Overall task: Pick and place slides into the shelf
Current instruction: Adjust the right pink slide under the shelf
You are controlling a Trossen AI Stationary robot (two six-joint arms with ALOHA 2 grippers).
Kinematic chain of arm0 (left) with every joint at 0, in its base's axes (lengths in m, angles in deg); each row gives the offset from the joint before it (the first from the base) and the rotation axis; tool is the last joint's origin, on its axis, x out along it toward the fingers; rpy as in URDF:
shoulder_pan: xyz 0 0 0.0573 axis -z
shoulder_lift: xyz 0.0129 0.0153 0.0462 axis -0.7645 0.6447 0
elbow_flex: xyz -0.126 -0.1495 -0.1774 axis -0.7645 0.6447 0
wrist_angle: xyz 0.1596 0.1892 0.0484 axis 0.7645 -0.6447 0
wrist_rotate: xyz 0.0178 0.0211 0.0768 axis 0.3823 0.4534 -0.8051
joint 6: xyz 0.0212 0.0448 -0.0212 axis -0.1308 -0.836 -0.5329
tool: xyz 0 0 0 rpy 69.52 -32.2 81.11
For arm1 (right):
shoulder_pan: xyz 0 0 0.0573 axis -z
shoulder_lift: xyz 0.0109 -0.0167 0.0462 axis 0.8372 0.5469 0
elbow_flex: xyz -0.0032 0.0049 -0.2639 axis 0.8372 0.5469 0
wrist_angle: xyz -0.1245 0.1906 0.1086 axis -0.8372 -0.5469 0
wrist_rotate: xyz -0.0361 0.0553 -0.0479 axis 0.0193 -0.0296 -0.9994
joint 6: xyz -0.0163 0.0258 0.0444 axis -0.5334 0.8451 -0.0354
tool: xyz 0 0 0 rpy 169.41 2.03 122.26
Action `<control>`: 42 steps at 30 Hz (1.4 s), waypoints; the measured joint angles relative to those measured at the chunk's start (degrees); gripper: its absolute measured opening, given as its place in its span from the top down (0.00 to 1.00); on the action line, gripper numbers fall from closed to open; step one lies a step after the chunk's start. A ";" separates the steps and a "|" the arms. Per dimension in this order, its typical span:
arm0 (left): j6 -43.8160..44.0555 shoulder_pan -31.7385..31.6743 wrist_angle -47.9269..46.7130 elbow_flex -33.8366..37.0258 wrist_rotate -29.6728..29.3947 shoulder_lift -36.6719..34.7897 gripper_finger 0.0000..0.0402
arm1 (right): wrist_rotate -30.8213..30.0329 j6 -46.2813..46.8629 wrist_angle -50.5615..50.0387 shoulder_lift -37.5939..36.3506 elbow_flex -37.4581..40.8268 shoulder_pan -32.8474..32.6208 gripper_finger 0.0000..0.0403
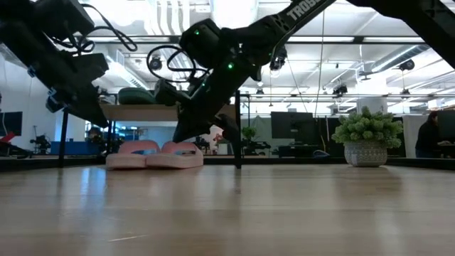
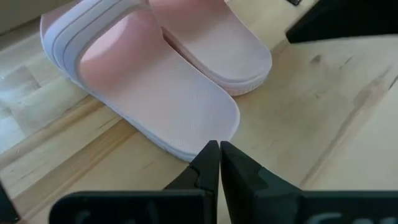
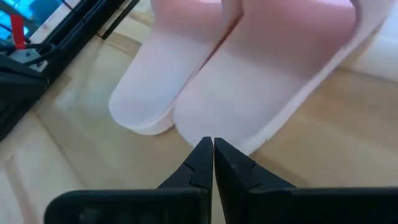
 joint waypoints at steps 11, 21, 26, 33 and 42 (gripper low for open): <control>-0.04 0.00 -3.12 0.00 1.23 -0.23 1.00 | 8.97 -4.34 2.90 1.55 -0.05 2.55 0.98; -0.02 0.00 -5.72 0.00 1.29 -4.10 1.00 | 9.65 -4.83 5.01 2.28 -0.37 2.80 0.98; 0.02 0.00 -6.05 0.00 1.21 -5.40 1.00 | 9.59 -6.90 5.15 2.96 -0.47 3.11 0.98; 0.04 0.00 -6.03 0.00 1.19 -5.73 1.00 | 10.46 -6.19 5.44 4.63 -0.59 3.08 0.98; 0.02 0.00 -6.03 0.00 1.18 -5.71 1.00 | 10.36 -6.00 3.93 3.71 -0.57 3.08 0.98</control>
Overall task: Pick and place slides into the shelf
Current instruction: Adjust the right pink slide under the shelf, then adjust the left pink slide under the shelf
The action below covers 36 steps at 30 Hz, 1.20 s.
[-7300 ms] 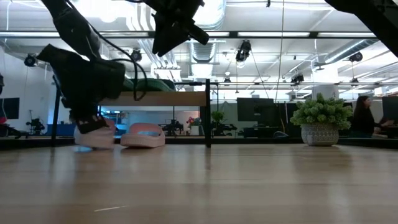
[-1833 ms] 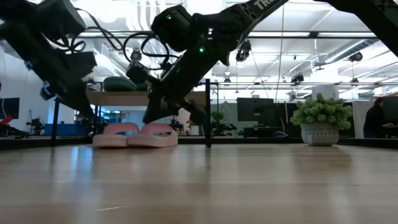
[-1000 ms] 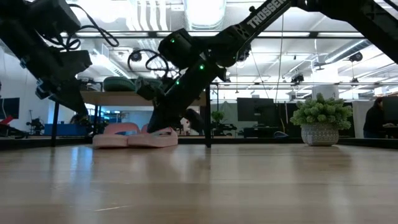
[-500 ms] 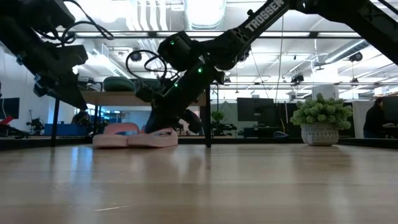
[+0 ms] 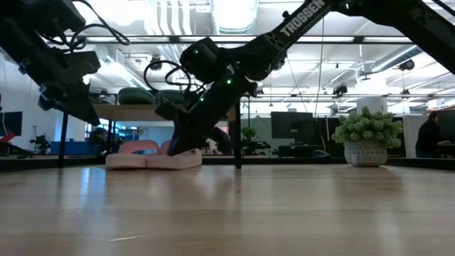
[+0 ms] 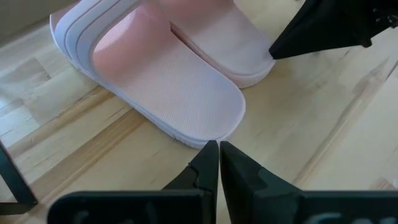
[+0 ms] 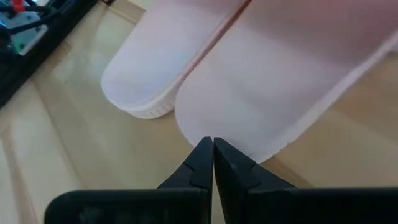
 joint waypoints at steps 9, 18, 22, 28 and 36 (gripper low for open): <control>-0.02 0.00 0.02 0.11 -0.28 0.29 1.00 | -3.32 -1.53 -4.14 -1.78 0.07 -0.46 0.98; 0.00 0.00 0.22 0.30 1.77 2.33 1.00 | -3.31 -2.47 -4.35 -2.60 -2.52 -1.91 0.98; -1.03 0.77 4.61 2.02 4.17 3.86 1.00 | -4.98 -5.47 -5.01 -4.60 -4.16 -3.70 0.98; -0.92 2.60 22.13 7.58 7.81 6.45 1.00 | -17.45 -8.67 -11.32 -9.93 -6.02 -7.54 0.98; 0.33 2.64 24.94 8.54 8.81 11.37 1.00 | -30.48 -8.50 -22.28 -18.11 -4.30 -9.70 0.98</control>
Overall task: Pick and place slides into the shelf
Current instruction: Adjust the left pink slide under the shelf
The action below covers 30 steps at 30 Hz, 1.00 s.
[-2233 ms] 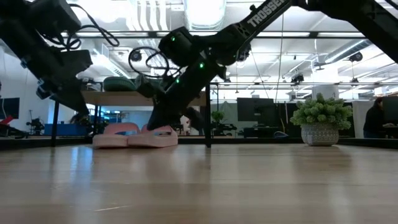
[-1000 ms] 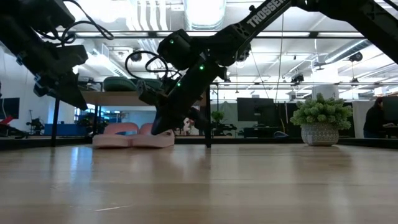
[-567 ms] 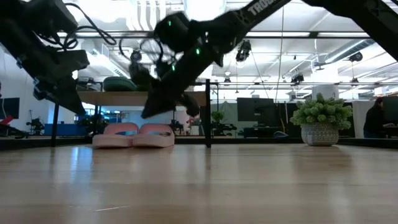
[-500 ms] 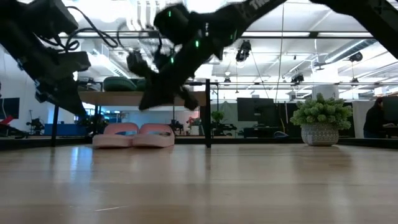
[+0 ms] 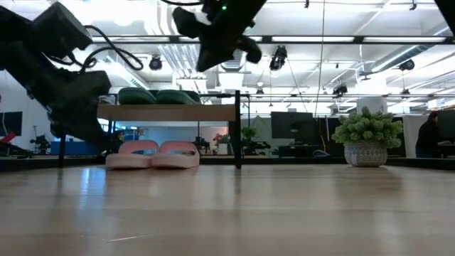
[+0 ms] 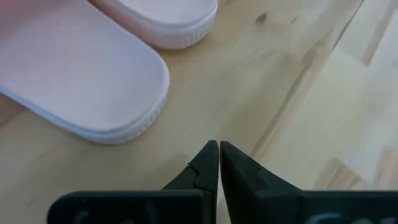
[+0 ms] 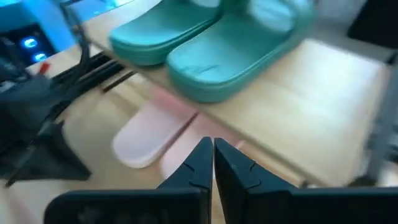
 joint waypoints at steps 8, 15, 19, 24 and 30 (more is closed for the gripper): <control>-0.34 -0.24 4.41 0.02 -1.19 8.07 1.00 | -3.45 0.11 -2.96 -2.57 1.69 0.45 0.98; 0.22 -2.44 8.44 0.02 -6.26 15.67 1.00 | -3.35 0.15 -3.29 -2.50 3.50 0.48 0.98; 0.16 -4.85 8.45 0.02 -7.93 18.49 1.00 | -3.00 0.15 -3.25 -2.47 3.87 0.33 0.98; 0.02 -7.75 11.11 0.02 -10.43 20.63 1.00 | -2.87 0.15 -3.27 -2.47 3.97 0.33 0.98; -0.21 -8.85 13.55 -0.33 -9.30 21.28 1.00 | -2.85 -0.09 -3.72 -2.47 3.97 0.33 0.98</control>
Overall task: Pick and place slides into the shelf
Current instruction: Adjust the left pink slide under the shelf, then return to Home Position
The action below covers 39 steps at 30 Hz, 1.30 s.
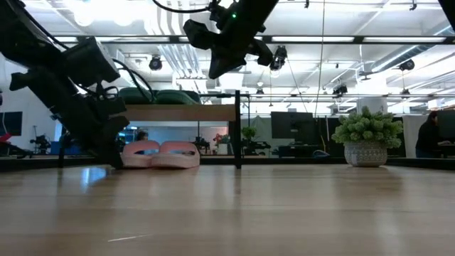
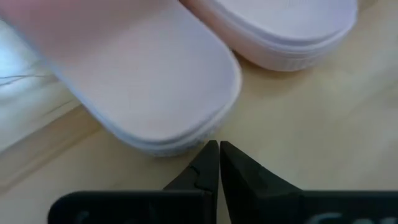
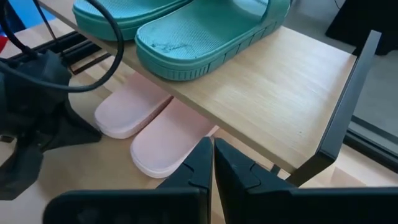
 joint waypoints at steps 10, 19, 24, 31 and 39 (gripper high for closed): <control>-0.16 0.18 -4.10 -0.25 0.30 -6.34 1.00 | 0.03 -0.06 -0.58 0.00 0.00 0.00 0.98; -5.40 4.91 -8.34 -4.36 16.79 -22.25 1.00 | 11.51 -3.89 3.47 -2.50 0.00 -0.20 0.98; -6.18 6.35 -7.71 -7.30 22.81 -32.00 1.00 | 34.15 -7.45 6.29 -4.34 0.18 2.57 0.98; -6.18 6.40 -3.85 -7.45 23.02 -42.43 1.00 | 31.12 -3.64 -2.34 -12.79 5.84 2.55 0.98; -12.34 6.40 -8.94 -7.24 23.32 -54.32 1.00 | 10.67 5.90 -5.74 -36.44 20.88 -5.46 0.98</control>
